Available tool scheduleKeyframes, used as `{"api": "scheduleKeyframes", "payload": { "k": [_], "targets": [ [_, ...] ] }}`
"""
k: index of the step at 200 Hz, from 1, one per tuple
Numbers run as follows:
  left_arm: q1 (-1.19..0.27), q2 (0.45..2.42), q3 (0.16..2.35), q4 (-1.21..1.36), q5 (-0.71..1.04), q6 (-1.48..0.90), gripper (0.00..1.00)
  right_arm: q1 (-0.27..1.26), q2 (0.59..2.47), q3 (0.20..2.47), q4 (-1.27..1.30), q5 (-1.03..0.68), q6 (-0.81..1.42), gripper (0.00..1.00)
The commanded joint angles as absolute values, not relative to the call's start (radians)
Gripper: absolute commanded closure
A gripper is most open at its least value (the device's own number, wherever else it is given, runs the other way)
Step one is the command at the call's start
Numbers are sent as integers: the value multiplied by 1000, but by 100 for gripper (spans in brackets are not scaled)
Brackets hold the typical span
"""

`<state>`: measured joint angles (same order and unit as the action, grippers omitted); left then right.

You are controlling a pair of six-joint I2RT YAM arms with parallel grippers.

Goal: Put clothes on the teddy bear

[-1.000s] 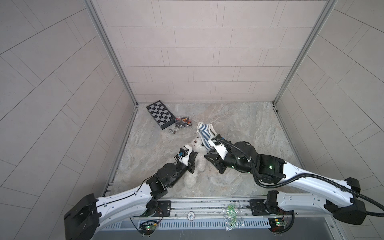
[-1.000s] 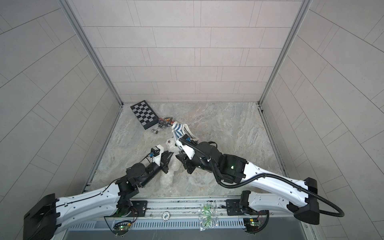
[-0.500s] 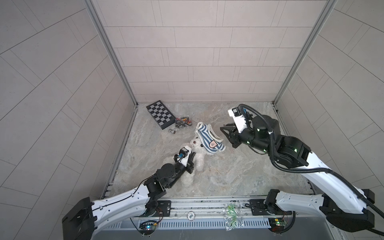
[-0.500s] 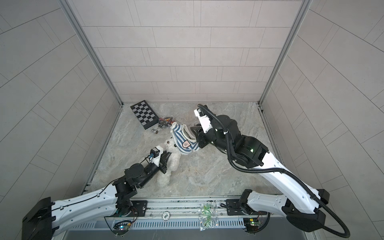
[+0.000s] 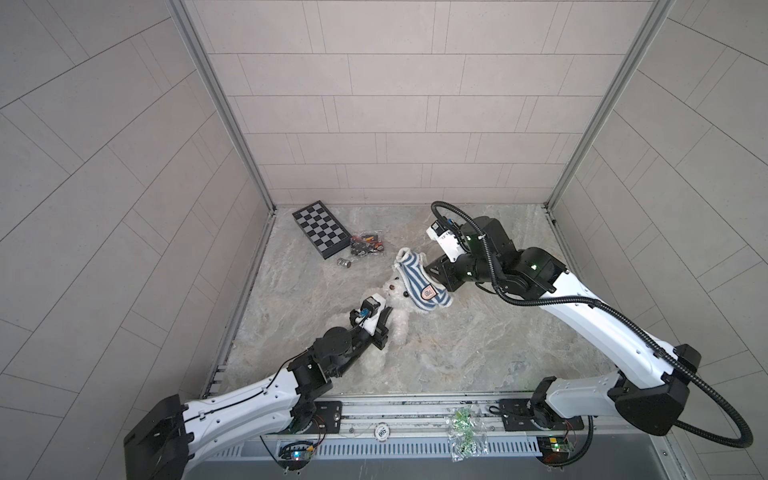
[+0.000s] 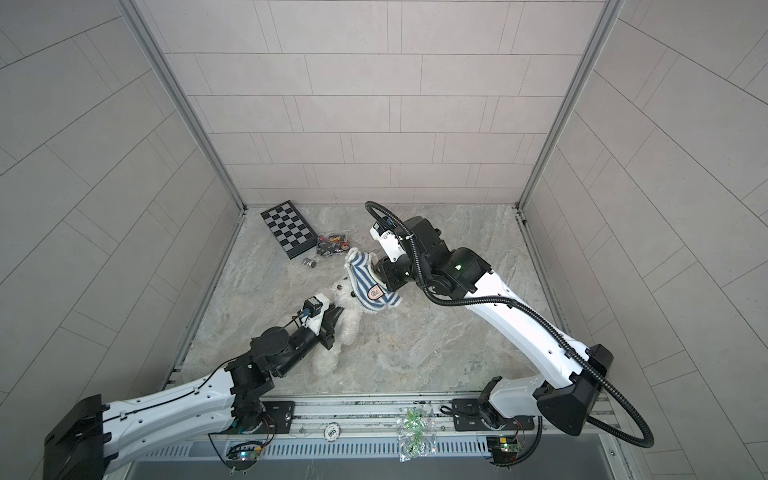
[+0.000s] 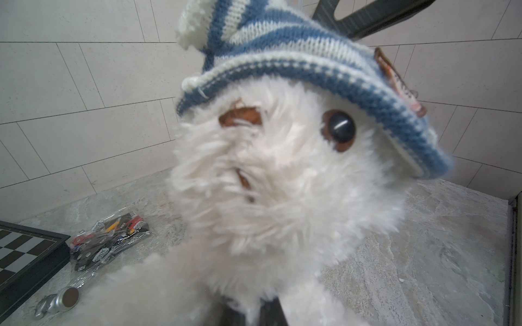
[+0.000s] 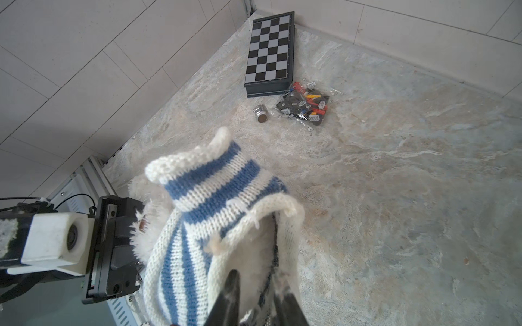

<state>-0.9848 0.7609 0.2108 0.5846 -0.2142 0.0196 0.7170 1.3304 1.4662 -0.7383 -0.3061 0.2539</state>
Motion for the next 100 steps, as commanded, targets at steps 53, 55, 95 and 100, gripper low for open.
{"api": "scheduleKeyframes", "payload": {
  "k": [53, 55, 95, 100],
  "targets": [
    [-990, 756, 231, 638, -198, 47, 100, 712, 1362, 1454, -734, -515, 268, 62],
    [-990, 757, 229, 642, -197, 48, 100, 711, 1362, 1452, -734, -515, 268, 62],
    [-991, 768, 227, 667, -188, 52, 100, 662, 1358, 1394, -667, -575, 325, 61],
    [-991, 767, 227, 666, -188, 54, 100, 656, 1356, 1387, -661, -575, 328, 61]
  ]
}}
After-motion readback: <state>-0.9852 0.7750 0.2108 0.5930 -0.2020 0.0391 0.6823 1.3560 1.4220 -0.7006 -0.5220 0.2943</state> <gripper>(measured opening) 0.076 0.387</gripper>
